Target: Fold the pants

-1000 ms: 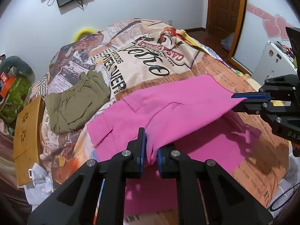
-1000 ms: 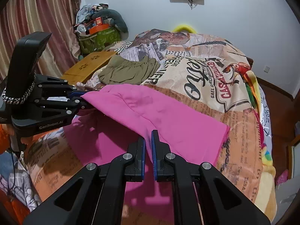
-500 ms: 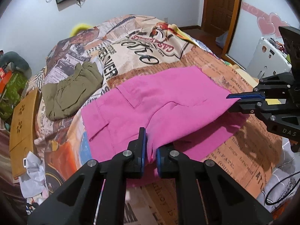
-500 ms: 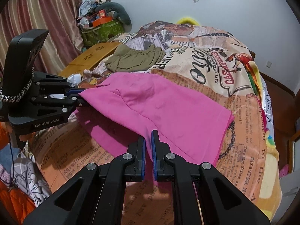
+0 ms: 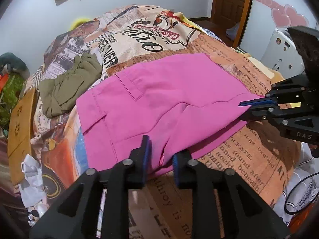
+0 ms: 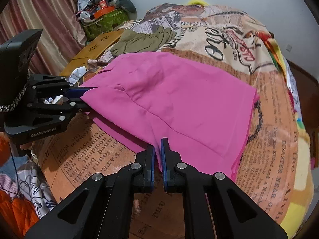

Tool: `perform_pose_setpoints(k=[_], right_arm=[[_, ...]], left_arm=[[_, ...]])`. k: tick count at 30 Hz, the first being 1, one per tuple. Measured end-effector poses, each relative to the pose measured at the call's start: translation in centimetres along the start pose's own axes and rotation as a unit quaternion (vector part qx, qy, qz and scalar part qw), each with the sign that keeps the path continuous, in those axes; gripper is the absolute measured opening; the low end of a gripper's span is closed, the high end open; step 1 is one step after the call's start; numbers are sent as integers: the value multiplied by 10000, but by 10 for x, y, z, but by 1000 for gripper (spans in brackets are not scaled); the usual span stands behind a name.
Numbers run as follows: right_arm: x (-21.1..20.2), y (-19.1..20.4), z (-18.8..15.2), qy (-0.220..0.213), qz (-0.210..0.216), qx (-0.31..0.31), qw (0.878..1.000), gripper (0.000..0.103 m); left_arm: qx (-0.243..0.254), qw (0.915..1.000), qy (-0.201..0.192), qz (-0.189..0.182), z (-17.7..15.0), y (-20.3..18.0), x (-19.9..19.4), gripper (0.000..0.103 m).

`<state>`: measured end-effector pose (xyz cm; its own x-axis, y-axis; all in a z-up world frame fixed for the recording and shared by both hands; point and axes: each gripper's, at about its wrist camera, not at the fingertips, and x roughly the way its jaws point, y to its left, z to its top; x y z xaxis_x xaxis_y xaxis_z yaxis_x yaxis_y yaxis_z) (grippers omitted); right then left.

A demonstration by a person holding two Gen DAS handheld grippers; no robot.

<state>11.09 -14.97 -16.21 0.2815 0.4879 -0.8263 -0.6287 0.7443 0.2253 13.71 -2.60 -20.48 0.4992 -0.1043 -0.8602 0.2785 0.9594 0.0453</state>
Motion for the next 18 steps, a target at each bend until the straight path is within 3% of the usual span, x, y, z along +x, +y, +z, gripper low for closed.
perform_pose_setpoints(k=[3, 6, 8, 10, 13, 18], right_arm=[[1, -2, -3, 63, 31, 91, 9999, 6], [0, -3, -4, 129, 42, 210, 9997, 15], [-2, -3, -5, 134, 23, 273, 9995, 37], [-5, -3, -6, 77, -43, 303, 9995, 48], [-10, -3, -7, 55, -84, 352, 9993, 48], [-23, -6, -8, -130, -169, 464, 9987, 48]], left_arm=[[-44, 10000, 13, -27, -4, 1, -1, 52], [-64, 10000, 20, -37, -9, 1, -3, 56], [-89, 9999, 41, -60, -11, 2, -5, 58], [-150, 9998, 50, -80, -13, 5, -7, 60], [-272, 9996, 45, -55, -15, 10, -14, 68], [-596, 9982, -61, 56, -21, 29, -29, 70]])
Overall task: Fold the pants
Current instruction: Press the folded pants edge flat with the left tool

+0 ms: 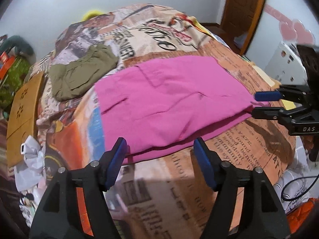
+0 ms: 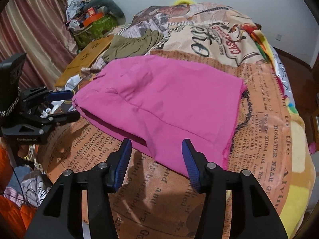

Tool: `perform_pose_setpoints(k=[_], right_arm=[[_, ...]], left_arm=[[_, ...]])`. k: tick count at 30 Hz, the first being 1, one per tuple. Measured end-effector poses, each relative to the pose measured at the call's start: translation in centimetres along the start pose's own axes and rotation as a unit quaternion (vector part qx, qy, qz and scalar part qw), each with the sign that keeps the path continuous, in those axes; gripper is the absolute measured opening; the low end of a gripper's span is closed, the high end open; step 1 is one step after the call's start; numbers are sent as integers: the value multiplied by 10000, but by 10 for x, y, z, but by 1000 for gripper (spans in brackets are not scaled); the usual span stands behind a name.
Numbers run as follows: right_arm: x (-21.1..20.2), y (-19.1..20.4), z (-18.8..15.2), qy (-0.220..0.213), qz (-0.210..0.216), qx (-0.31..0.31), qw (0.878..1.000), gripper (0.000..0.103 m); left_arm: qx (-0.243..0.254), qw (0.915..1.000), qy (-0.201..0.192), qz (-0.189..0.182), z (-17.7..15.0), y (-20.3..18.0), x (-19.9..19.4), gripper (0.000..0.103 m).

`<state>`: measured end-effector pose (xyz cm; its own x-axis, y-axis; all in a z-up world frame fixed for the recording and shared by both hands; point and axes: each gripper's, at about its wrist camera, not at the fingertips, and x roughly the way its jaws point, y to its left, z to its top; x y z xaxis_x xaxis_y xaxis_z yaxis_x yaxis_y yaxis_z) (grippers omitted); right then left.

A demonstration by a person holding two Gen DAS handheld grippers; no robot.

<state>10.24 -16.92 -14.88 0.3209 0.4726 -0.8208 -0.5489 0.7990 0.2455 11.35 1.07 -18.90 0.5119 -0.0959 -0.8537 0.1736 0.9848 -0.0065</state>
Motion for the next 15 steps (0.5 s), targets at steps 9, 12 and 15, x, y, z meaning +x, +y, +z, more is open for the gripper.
perform_pose_setpoints(k=[9, 12, 15], right_arm=[[-20, -22, -3, -349, -269, 399, 9982, 48], [-22, -34, -8, -355, -360, 640, 9967, 48], [-21, -48, -16, -294, -459, 919, 9943, 49]], left_arm=[[-857, 9960, -74, 223, -2, 52, -8, 70], [-1089, 9940, 22, 117, -4, 59, -1, 70], [-1272, 9918, 155, 32, -5, 63, 9, 70]])
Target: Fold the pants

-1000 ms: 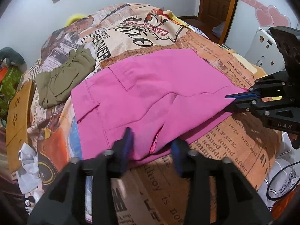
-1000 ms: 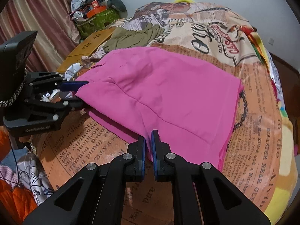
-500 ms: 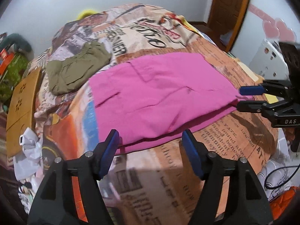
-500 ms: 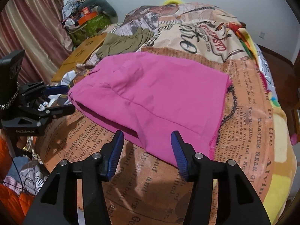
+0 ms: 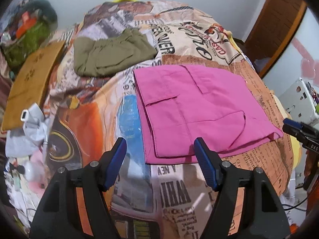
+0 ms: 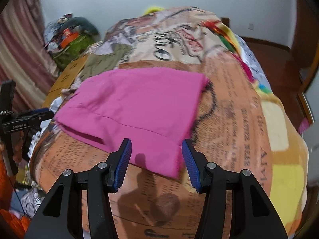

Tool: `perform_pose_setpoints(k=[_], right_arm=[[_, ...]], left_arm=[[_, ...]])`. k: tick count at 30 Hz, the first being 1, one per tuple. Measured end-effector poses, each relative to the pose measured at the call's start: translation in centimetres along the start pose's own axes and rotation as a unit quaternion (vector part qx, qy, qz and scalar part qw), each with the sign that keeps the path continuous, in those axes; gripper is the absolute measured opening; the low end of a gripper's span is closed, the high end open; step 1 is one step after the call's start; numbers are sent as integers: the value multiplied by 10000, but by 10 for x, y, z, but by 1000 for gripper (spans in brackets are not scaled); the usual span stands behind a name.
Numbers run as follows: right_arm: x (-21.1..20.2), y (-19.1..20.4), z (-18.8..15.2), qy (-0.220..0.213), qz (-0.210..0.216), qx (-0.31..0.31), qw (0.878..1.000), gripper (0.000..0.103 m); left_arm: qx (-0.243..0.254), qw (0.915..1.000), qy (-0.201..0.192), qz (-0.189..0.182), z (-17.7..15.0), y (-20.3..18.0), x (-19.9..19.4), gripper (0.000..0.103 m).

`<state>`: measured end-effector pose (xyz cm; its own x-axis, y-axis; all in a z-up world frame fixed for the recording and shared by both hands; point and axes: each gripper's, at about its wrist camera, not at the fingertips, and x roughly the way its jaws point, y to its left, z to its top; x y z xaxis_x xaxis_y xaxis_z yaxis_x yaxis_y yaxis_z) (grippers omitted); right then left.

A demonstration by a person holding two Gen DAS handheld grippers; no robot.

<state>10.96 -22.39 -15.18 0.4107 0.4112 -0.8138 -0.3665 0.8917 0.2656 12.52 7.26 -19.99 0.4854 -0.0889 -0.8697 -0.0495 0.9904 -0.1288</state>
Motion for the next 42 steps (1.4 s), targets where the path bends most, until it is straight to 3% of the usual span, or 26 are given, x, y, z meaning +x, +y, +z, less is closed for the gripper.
perform_pose_setpoints(k=[7, 12, 17, 22, 26, 31, 34, 42], right_arm=[[9, -24, -13, 190, 22, 484, 9986, 48], [19, -27, -17, 284, 307, 632, 9971, 47], [26, -20, -19, 337, 555, 587, 9962, 27], [26, -16, -18, 238, 301, 407, 9984, 7], [25, -21, -20, 169, 198, 398, 9989, 4], [22, -18, -20, 79, 0, 216, 9997, 2], [26, -17, -21, 149, -57, 148, 9998, 2], [22, -25, -13, 286, -242, 259, 9990, 3]], left_arm=[[-186, 9991, 269, -273, -4, -2, 20, 69], [-147, 9989, 338, -303, -8, -9, 26, 58], [-42, 9996, 225, -171, -9, -13, 22, 48], [5, 9999, 117, 5, -8, -13, 18, 37], [89, 9999, -55, 134, -7, -12, 8, 33], [278, 9991, -142, 285, -7, -15, 1, 33], [293, 9991, 61, 315, -11, -12, 11, 33], [307, 9985, 104, 441, -15, -6, 11, 52]])
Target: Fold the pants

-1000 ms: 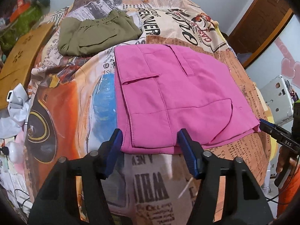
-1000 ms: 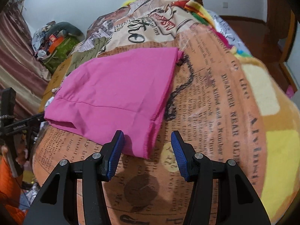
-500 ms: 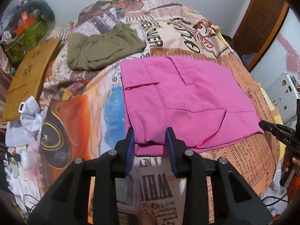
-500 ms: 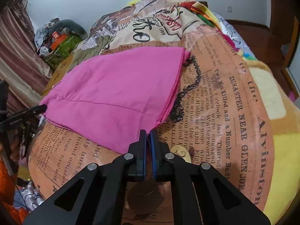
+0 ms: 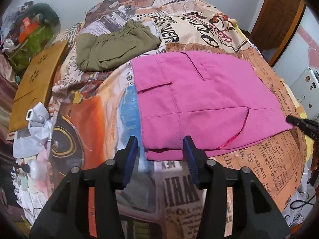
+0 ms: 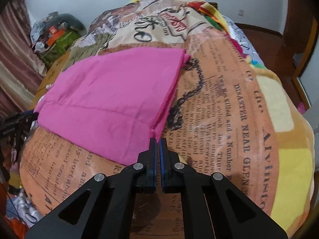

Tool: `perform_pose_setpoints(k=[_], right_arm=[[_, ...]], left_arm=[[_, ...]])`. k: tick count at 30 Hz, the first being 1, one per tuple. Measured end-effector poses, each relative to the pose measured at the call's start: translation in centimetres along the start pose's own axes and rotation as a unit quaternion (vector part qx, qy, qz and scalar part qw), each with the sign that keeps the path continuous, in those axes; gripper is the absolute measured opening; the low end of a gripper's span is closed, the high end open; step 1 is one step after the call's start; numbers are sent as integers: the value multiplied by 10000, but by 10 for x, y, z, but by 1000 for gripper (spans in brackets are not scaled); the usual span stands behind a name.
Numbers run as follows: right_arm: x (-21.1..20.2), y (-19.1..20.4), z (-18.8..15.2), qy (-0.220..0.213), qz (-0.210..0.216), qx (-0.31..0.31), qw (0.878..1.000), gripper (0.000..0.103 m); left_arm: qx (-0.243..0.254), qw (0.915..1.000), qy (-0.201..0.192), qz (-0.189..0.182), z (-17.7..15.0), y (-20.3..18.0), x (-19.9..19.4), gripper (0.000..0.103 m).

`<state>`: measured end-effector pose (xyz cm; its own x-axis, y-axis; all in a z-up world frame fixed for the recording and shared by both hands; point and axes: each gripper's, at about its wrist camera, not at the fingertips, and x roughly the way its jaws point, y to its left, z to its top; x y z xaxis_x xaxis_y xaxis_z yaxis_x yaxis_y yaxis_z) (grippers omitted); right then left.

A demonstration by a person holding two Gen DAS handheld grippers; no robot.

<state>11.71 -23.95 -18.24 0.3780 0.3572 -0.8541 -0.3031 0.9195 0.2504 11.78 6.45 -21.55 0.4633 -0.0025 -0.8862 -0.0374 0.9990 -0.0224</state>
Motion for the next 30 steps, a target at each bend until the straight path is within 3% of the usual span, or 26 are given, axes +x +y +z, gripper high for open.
perform_pose_setpoints(k=[3, 8, 11, 14, 20, 24, 27, 30], right_arm=[[-12, 5, 9, -128, 21, -63, 9999, 6], [-26, 35, 25, -385, 317, -433, 9978, 28], [-25, 56, 30, -406, 564, -702, 9951, 36], [-13, 77, 34, -263, 888, -871, 9919, 36], [19, 104, 34, 133, 1135, -1035, 9881, 36], [34, 102, 29, 342, 1124, -967, 9884, 36], [32, 91, 27, 335, 1065, -882, 9898, 36], [25, 79, 24, 313, 967, -763, 9919, 36]], left_arm=[[-63, 9999, -117, 67, 6, 5, -11, 53], [-127, 9994, -332, -29, 19, 5, -24, 55], [-24, 9988, -454, -154, 28, -6, -28, 58], [125, 9985, -460, -266, 33, -20, -26, 61], [519, 9972, -217, -497, 33, -54, -5, 61], [736, 9965, -17, -407, 24, -65, 17, 64], [852, 9959, -152, -276, 20, -63, 16, 74], [814, 9963, -175, -205, 17, -54, 12, 75]])
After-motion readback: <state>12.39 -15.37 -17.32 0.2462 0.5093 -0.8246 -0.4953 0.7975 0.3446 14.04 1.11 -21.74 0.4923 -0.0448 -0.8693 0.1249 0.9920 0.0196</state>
